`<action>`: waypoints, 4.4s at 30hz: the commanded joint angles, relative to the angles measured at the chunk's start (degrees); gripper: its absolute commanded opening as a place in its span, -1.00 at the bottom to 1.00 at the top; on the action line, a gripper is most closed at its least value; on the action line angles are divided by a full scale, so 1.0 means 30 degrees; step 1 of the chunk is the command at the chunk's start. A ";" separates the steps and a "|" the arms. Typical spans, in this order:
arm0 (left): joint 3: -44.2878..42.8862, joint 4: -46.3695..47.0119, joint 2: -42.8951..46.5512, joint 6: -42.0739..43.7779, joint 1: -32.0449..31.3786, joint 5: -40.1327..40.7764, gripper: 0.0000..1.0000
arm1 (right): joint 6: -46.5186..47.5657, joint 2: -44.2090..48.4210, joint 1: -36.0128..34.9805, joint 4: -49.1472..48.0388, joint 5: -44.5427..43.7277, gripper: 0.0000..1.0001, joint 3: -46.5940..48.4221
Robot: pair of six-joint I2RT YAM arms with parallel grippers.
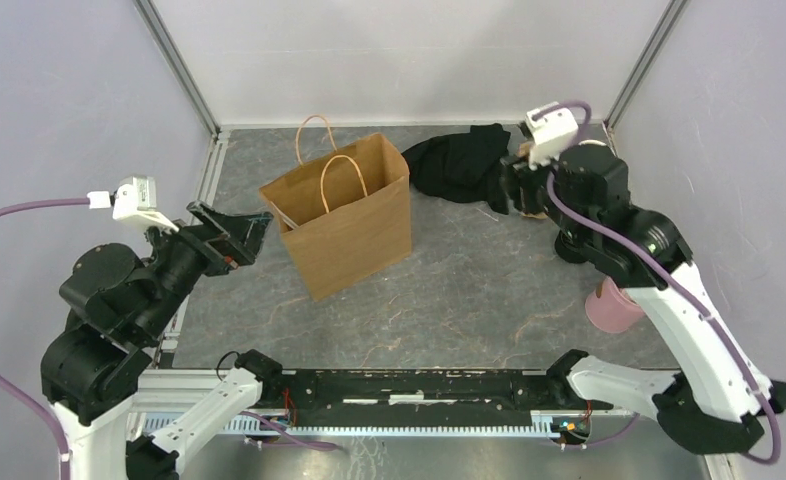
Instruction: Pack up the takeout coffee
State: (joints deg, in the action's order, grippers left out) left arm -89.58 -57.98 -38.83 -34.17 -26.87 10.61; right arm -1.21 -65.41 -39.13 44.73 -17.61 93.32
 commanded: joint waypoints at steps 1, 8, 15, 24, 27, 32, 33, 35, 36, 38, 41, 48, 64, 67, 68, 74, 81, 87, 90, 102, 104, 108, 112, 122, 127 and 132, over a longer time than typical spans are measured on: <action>0.0182 0.1830 -0.0556 0.1884 -0.0117 -0.0085 0.98 | -0.1469 0.1899 0.1398 0.4588 -0.4432 0.26 -0.2921; -0.0296 0.2295 -0.1697 0.3873 -0.0107 -0.1060 0.99 | -0.9346 0.5323 0.2615 0.8992 -1.0451 -0.05 -0.6167; -0.0583 0.2290 -0.2315 0.5338 -0.0096 -0.1508 0.99 | -1.1288 0.7182 0.4248 0.9077 -1.0646 -0.04 -0.9183; -0.1813 0.1389 -0.2433 0.6585 -0.0104 -0.1040 0.99 | -0.9946 0.6192 0.4960 0.6926 -1.2003 -0.03 -1.1442; -0.2703 0.0977 -0.2651 0.6909 -0.0111 -0.1009 0.99 | -0.9837 0.5433 0.5304 0.7079 -1.2647 -0.02 -1.1694; -0.3307 0.0531 -0.2665 0.6875 -0.0108 -0.0698 0.99 | -0.8564 0.5510 0.6438 0.6089 -1.2837 -0.02 -1.2774; -0.3352 0.0496 -0.2653 0.6769 -0.0104 -0.0670 0.99 | -0.8135 0.5674 0.6730 0.5782 -1.2819 -0.03 -1.3116; -0.3391 0.0460 -0.2563 0.6548 -0.0114 -0.0633 0.99 | -0.7484 0.5853 0.7505 0.5160 -1.2758 -0.02 -1.3570; -0.3414 0.0451 -0.2545 0.6446 -0.0115 -0.0600 0.99 | -0.6919 0.6004 0.7797 0.4702 -1.2563 -0.02 -1.3747; -0.3507 0.0449 -0.2546 0.6234 -0.0118 -0.0523 0.99 | -0.6112 0.6056 0.8468 0.3903 -1.2095 -0.03 -1.4030; -0.3460 0.0443 -0.2545 0.6068 -0.0099 -0.0610 0.99 | -0.4909 0.5992 0.9198 0.2631 -1.1544 -0.09 -1.4501; -0.3500 0.0596 -0.2489 0.5370 -0.0098 -0.0516 0.99 | -0.3933 0.5692 1.0351 0.1146 -0.9935 -0.42 -1.4609; -0.2246 0.1963 -0.2250 0.4699 -0.0112 -0.0547 0.99 | -0.5780 0.5360 1.0398 0.6459 -1.2378 -1.00 -0.8991; -0.2292 0.2057 -0.2286 0.4612 -0.0101 -0.0184 0.99 | -0.4166 0.5288 1.0407 0.6618 -1.2107 -1.00 -0.6833; -0.2368 0.2153 -0.2316 0.4487 -0.0099 -0.0130 0.99 | -0.3636 0.5064 1.0386 0.6699 -1.1650 -1.00 -0.5969; -0.2576 0.1971 -0.2255 0.4763 -0.0114 -0.0023 0.99 | -0.0292 0.4994 1.0406 0.5066 -0.7269 -1.00 -0.0376; -0.3824 0.0886 -0.1720 0.3743 -0.0103 0.0957 0.99 | 0.1504 0.8207 1.0405 -0.9948 0.4761 -1.00 -0.4117; -0.4686 -0.0190 -0.1638 0.3754 -0.0122 0.0768 0.99 | -0.9668 0.1857 1.0198 -1.7789 1.7762 -1.00 -0.2873; -0.4930 -0.0658 -0.1480 0.3391 -0.0102 0.1053 0.99 | -1.0374 -0.2184 0.7071 -1.5959 1.8840 -1.00 0.0927; -0.4141 -0.1384 -0.0278 0.1850 -0.0095 0.1037 0.98 | -0.5447 -0.6645 0.1797 -0.6876 1.5496 -1.00 0.5210; -0.4398 -0.1503 -0.0424 0.1897 -0.0117 0.1002 0.98 | -0.5068 -0.7024 0.1567 -0.6139 1.5712 -1.00 0.5444; -0.4570 -0.1468 -0.0669 0.1928 -0.0096 0.0779 0.98 | -0.3561 -0.7628 0.0304 -0.5253 1.4103 -1.00 0.5707; -0.4555 -0.1342 -0.0854 0.2158 -0.0095 0.0566 0.98 | -0.3347 -0.9480 -0.1172 -0.4173 1.2080 -0.77 0.7187; -0.5458 -0.1031 -0.1506 0.2221 -0.0095 0.0306 0.98 | -0.5138 -0.7279 -0.0992 -0.4594 0.8210 0.96 0.5777; -0.5019 -0.1004 -0.1351 0.2075 -0.0111 0.0416 0.98 | -0.4997 -0.4759 0.0021 -0.2637 0.6776 0.96 0.4431; -0.4820 -0.0683 -0.1646 0.1987 -0.0102 -0.0002 0.99 | -0.4911 -0.2848 0.0060 -0.1139 0.4541 0.96 0.3244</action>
State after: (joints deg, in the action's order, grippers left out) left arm -104.01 -62.46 -42.74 -26.37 -26.87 11.84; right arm -16.01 -78.26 -38.54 37.95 2.85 105.19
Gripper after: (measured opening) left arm 0.991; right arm 0.979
